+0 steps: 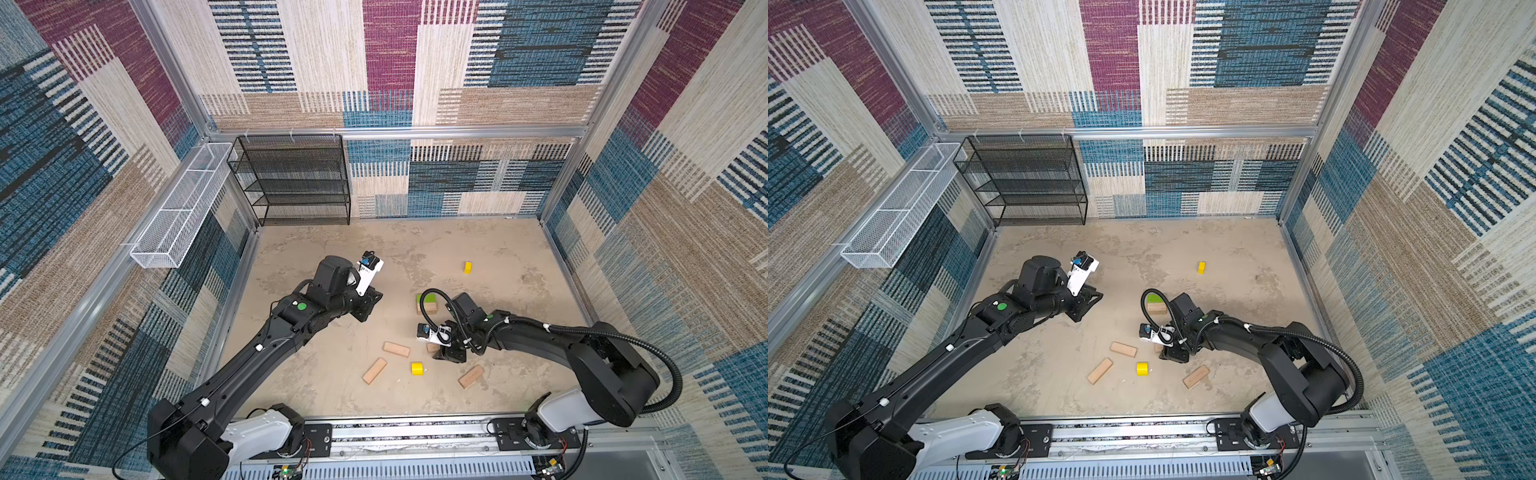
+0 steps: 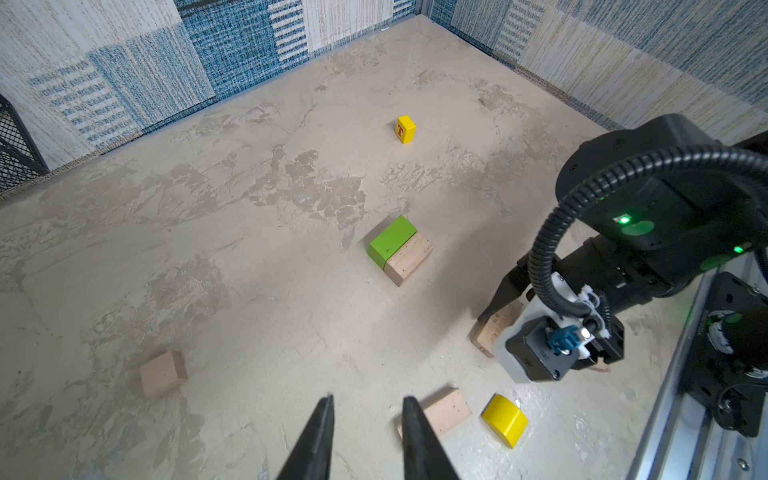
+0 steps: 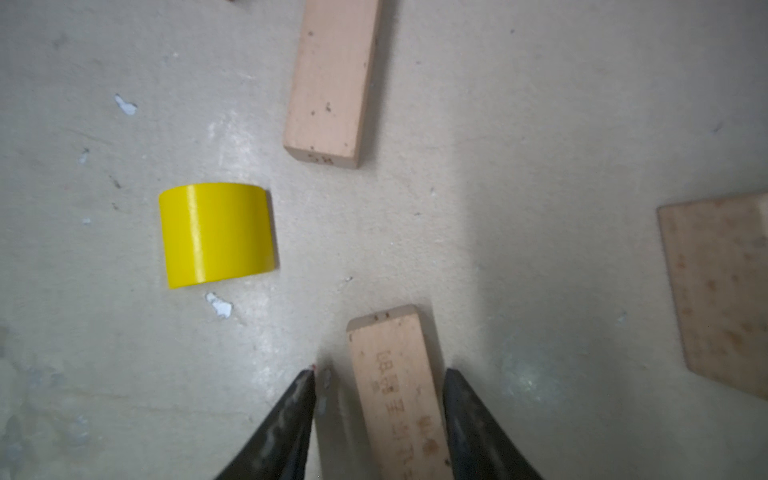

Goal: Build the wood block tower
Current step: 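Close the right gripper on the end of the engraved wooden plank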

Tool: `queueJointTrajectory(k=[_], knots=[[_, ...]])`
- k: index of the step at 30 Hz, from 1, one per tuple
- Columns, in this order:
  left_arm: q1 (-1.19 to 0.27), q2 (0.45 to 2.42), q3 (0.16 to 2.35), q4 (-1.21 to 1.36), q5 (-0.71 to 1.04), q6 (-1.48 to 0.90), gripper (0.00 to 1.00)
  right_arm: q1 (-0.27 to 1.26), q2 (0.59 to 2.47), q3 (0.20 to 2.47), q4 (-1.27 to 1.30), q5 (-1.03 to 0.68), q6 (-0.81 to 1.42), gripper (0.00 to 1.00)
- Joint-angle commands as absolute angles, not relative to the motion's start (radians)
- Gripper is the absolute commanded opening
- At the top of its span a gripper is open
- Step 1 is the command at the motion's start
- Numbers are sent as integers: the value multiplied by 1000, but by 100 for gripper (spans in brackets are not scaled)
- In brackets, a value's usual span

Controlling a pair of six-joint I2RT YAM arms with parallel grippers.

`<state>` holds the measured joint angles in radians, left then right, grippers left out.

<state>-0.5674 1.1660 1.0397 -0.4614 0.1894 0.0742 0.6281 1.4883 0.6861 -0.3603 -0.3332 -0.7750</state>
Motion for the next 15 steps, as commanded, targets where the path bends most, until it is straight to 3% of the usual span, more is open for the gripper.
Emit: queueJointTrajectory(k=[1,15], knots=[[-568,1152,1040,-463,189,88,32,629,1477,681,-377,-333,-778,53],[-568,1163,1044,-461,191,83,32,629,1424,658,-390,-279,-771,47]])
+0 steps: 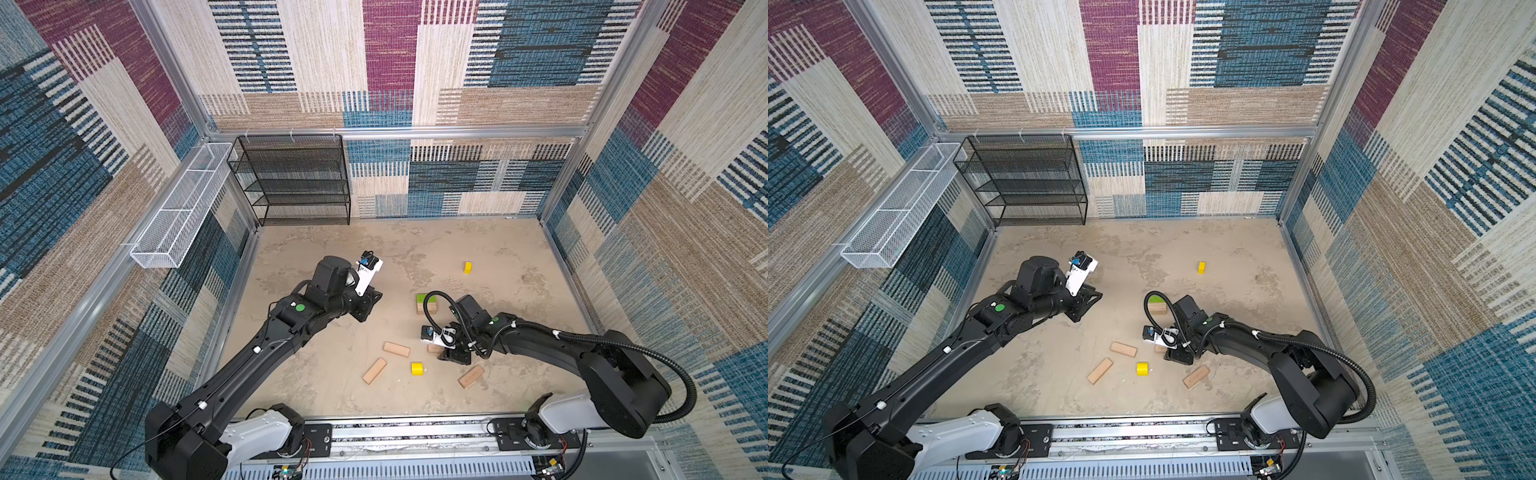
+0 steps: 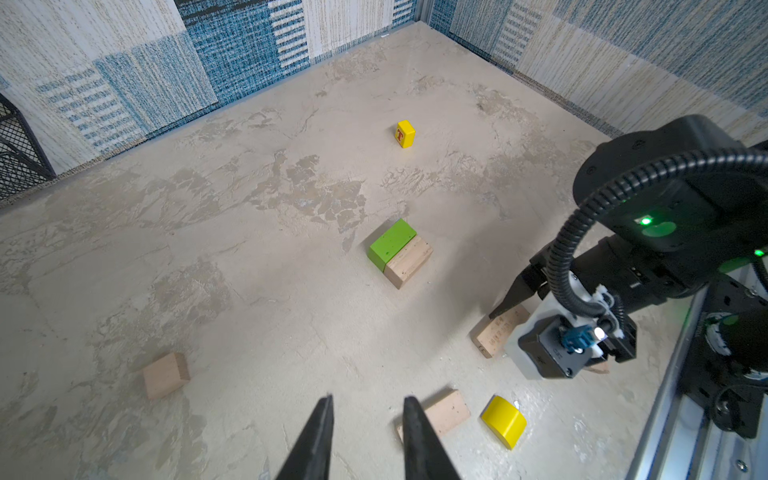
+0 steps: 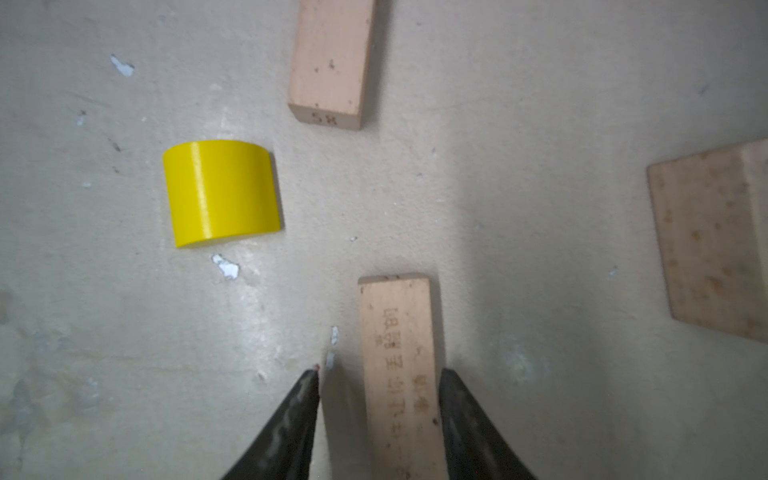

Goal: Build the wood block tower
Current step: 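Close the right gripper on the end of the engraved wooden plank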

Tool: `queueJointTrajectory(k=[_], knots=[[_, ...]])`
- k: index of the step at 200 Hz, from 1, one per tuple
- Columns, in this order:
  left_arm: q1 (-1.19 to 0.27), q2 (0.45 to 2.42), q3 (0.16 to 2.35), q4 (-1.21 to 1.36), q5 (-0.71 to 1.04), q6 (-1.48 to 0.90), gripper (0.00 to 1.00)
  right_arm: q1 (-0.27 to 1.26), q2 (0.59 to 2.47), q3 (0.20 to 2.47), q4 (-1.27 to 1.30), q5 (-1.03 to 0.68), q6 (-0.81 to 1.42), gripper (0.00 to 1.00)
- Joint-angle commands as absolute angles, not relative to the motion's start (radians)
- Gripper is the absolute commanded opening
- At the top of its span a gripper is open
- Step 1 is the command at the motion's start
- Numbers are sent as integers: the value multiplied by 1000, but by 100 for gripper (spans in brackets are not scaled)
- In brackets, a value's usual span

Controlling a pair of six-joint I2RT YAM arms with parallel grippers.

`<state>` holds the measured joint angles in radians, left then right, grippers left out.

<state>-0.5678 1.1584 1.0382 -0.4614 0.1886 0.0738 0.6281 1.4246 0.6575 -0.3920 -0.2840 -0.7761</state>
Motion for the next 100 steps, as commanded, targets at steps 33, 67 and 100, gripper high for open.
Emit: queueJointTrajectory(k=[33,67,100], knots=[[-568,1159,1045,-465,181,86,32,629,1431,666,-396,-284,-767,42],[-567,1154,1042,-464,174,87,32,629,1428,667,-402,-276,-766,36],[-568,1161,1046,-466,179,83,32,629,1411,660,-408,-268,-752,30]])
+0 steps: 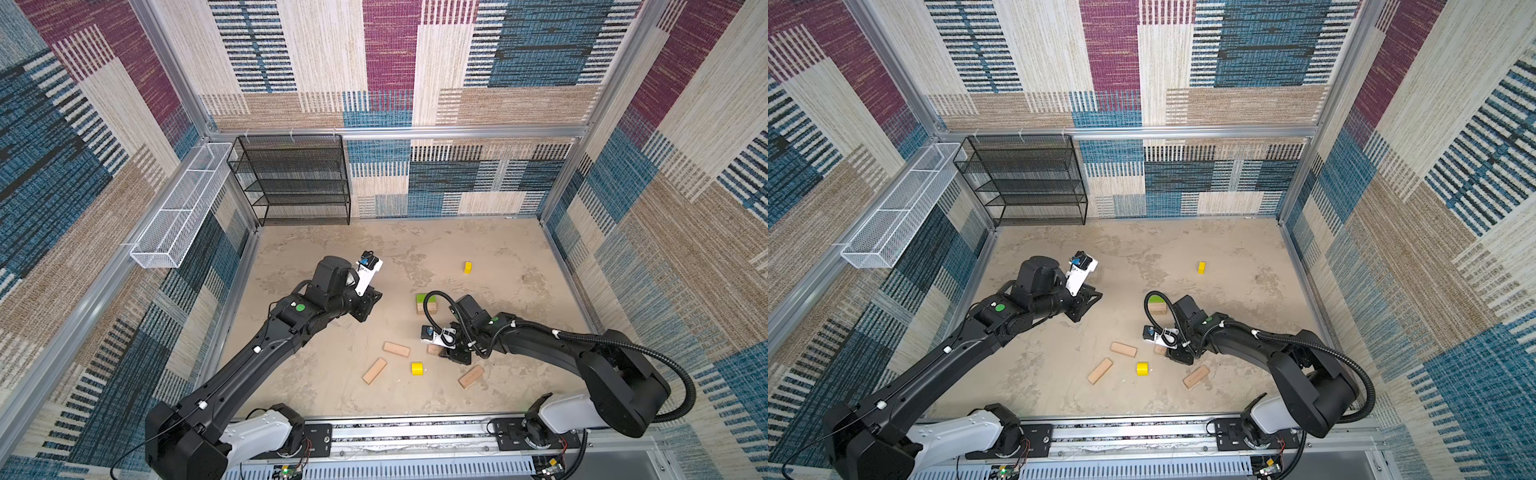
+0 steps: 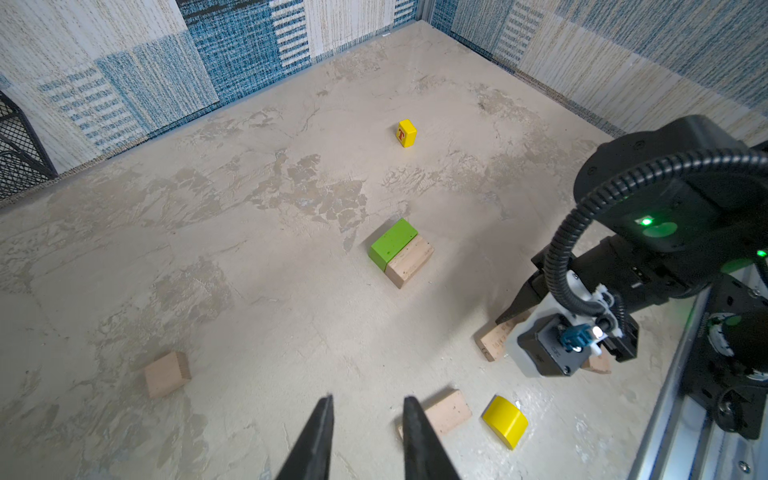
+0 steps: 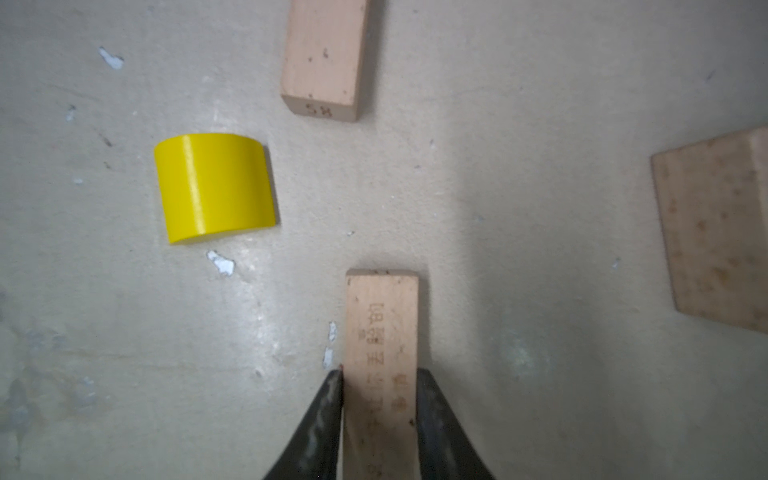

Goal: Build the wood block tower
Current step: 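Close the right gripper on the end of the engraved wooden plank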

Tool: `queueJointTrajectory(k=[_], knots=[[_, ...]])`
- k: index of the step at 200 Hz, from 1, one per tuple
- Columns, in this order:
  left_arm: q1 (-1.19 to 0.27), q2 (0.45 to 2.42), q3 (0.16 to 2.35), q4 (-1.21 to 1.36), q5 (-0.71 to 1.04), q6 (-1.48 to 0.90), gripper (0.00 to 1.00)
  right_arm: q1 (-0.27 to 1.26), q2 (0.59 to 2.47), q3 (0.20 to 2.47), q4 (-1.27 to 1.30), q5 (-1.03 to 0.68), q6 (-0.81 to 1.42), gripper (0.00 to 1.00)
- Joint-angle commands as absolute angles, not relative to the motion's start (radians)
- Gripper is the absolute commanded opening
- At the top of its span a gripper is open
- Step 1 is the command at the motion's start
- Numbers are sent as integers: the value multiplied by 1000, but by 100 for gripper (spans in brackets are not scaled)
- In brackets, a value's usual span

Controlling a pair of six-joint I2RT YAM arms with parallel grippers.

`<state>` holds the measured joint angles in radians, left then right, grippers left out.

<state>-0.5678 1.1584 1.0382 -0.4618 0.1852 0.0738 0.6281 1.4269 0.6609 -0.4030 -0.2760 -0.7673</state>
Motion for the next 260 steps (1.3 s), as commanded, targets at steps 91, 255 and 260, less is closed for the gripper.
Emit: queueJointTrajectory(k=[91,255,260], knots=[[-569,1139,1044,-482,163,83,32,629,1393,646,-405,-248,-728,26],[-569,1144,1049,-497,149,81,32,629,1418,640,-396,-199,-723,29],[-569,1143,1049,-497,149,81,32,629,1417,638,-396,-197,-722,29]])
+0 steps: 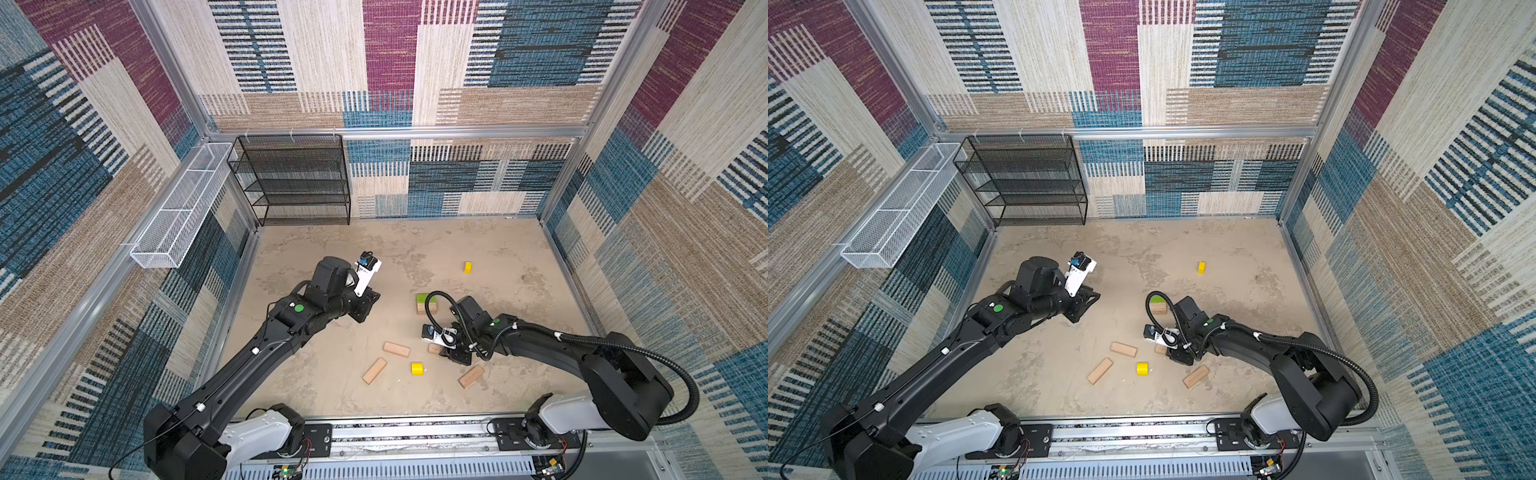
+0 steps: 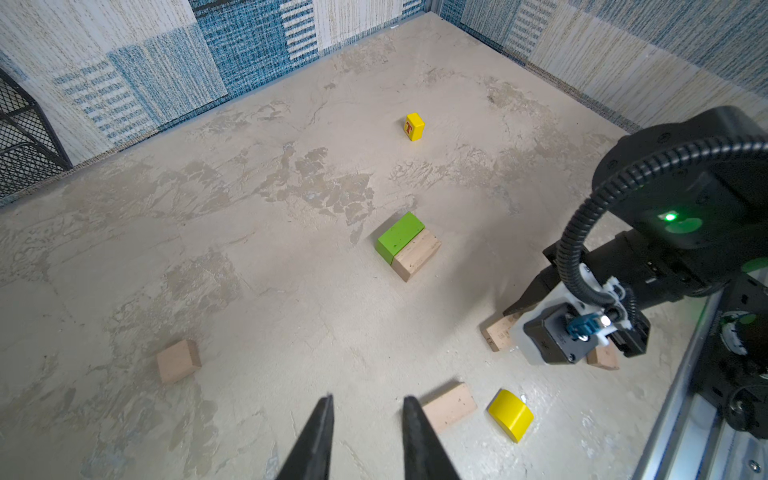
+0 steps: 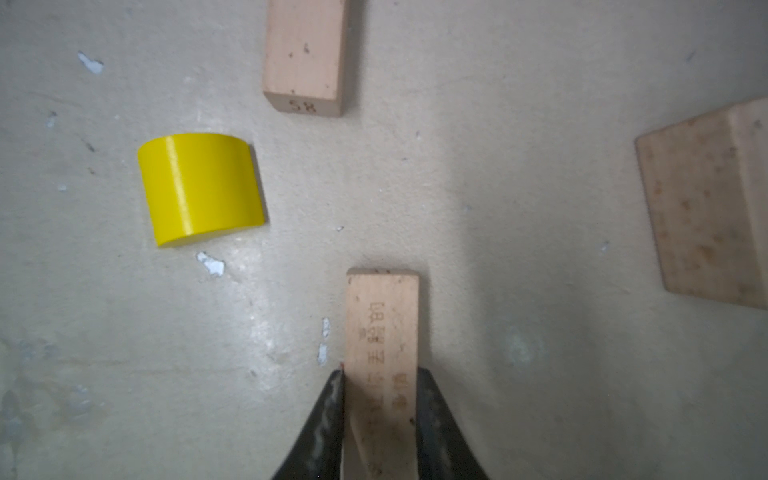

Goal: Build the wood block tower
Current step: 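Close the right gripper on the end of the engraved wooden plank, then lift the plank with the right gripper and carry it toward the green block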

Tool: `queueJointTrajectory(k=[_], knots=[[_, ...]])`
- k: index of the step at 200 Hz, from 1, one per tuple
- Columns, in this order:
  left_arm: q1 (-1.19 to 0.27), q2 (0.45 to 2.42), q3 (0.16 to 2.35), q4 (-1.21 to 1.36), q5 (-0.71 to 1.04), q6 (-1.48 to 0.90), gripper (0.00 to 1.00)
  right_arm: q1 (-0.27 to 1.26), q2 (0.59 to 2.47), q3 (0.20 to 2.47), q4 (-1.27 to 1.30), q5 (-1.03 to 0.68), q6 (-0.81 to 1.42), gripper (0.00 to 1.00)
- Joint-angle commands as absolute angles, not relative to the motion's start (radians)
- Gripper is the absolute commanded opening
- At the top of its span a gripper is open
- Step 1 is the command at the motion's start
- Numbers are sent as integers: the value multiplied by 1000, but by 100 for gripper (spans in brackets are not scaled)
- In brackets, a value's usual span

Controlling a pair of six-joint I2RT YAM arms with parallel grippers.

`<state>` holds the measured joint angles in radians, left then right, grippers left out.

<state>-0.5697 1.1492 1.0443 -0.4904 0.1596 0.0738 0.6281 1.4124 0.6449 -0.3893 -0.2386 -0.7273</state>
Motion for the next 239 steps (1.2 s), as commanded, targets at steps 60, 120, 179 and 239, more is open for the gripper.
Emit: queueJointTrajectory(k=[60,120,179,239], knots=[[-569,1141,1048,-497,143,81,32,629,1361,654,-380,-182,-718,26],[-569,1145,1049,-497,138,80,32,629,1254,657,-387,-191,-718,17],[-569,1159,1054,-494,138,78,32,629,1147,655,-314,-167,-691,0],[-569,1172,1060,-492,138,74,32,627,1035,654,-231,-149,-636,0]])
